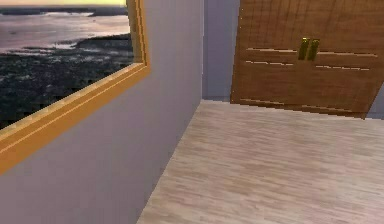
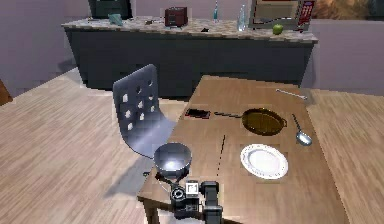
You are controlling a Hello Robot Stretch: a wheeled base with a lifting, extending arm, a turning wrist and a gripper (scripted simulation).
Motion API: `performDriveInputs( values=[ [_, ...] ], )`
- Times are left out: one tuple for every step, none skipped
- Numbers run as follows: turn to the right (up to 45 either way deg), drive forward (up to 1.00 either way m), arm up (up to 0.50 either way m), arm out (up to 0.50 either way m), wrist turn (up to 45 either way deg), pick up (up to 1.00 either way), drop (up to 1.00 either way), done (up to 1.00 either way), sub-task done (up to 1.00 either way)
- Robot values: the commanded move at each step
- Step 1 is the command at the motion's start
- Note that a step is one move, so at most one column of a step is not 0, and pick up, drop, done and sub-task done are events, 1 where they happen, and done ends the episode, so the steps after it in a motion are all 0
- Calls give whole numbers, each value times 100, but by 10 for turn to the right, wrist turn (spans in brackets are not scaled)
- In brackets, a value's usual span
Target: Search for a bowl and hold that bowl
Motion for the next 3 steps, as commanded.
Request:
performDriveInputs(
  values=[
    [0,0,0,0,0,100,0,0,0],
    [0,0,10,0,0,0,0,0,0],
    [0,0,0,0,0,0,0,100,0]
  ],
)
